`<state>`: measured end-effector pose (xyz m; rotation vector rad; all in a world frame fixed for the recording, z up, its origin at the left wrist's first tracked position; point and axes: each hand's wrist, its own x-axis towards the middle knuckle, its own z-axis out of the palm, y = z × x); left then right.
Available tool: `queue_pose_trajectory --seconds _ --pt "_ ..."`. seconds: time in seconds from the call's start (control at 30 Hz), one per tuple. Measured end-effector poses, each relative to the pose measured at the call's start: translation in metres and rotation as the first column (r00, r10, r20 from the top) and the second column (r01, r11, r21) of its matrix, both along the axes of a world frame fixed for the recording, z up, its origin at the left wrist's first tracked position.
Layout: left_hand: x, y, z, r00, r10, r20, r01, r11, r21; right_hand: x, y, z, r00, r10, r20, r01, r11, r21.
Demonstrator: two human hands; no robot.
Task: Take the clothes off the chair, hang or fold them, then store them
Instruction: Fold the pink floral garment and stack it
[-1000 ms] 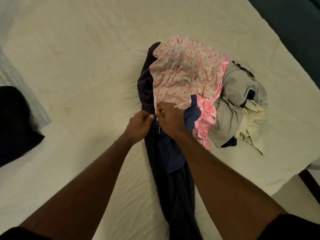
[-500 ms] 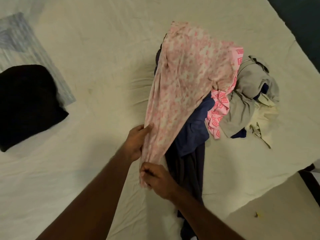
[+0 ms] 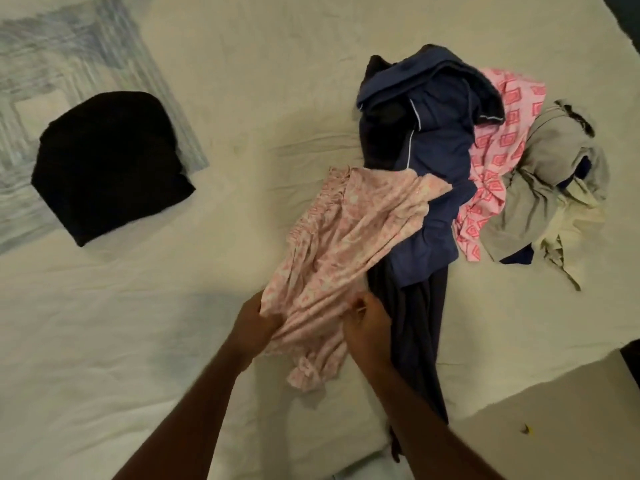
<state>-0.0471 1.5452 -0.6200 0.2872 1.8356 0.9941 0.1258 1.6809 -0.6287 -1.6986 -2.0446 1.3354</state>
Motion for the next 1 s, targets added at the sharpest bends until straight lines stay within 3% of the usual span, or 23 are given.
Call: queue_pose_trajectory --seconds 0.17,0.23,0.37,0.43,0.53,0.63,0.7,0.77,0.83,0.87,0.93,1.0 --pt "-0.011 -0.071 0.001 0.936 -0.150 -0.318 0.100 0.980 -0.170 -0.024 0.017 0.000 0.996 0.056 0.066 -0.073 0.953 0.294" --pt "-0.016 -0.100 0.002 0.922 -0.174 -0.345 0.104 0.972 -0.212 -0.037 0.020 0.001 0.961 0.227 0.159 -0.271 0.887 0.375" --pt "-0.025 -0.139 0.007 0.959 -0.129 -0.254 0.050 0.955 -0.293 -0.078 0.022 0.001 0.785 0.575 0.229 -0.612 0.666 0.427" --pt "-0.033 -0.136 0.005 0.964 -0.093 -0.248 0.009 0.948 -0.319 -0.105 0.031 -0.001 0.754 0.609 0.247 -0.655 0.664 0.361" --pt "-0.050 -0.114 -0.002 0.934 0.045 -0.355 -0.144 0.955 -0.258 -0.137 0.054 -0.005 0.761 0.554 0.337 -0.632 0.751 0.192" --pt "-0.063 -0.089 -0.004 0.909 -0.080 -0.410 0.005 0.984 -0.179 -0.158 0.072 -0.001 0.649 0.618 0.443 -0.690 0.724 0.001" --pt "-0.065 -0.069 -0.001 0.892 -0.194 -0.408 0.132 0.975 -0.177 -0.166 0.078 0.007 0.627 0.633 0.454 -0.674 0.733 -0.091" --pt "-0.066 -0.049 0.004 0.871 -0.213 -0.442 0.174 0.976 -0.128 -0.169 0.080 0.019 0.686 0.600 0.411 -0.644 0.764 -0.039" --pt "-0.068 -0.028 0.013 0.849 -0.200 -0.489 0.200 0.978 -0.053 -0.164 0.074 0.037 0.700 0.654 0.289 -0.695 0.716 0.064" --pt "-0.070 -0.018 0.020 0.834 -0.192 -0.517 0.230 0.973 0.010 -0.160 0.068 0.048 0.675 0.714 0.186 -0.736 0.670 0.096" --pt "-0.074 -0.001 0.036 0.811 -0.195 -0.552 0.333 0.929 0.161 -0.149 0.047 0.073 0.609 0.774 -0.173 -0.770 0.630 0.104" --pt "-0.079 0.015 0.055 0.836 -0.235 -0.495 0.399 0.880 0.256 -0.140 0.030 0.092 0.563 0.709 -0.426 -0.759 0.647 0.074"
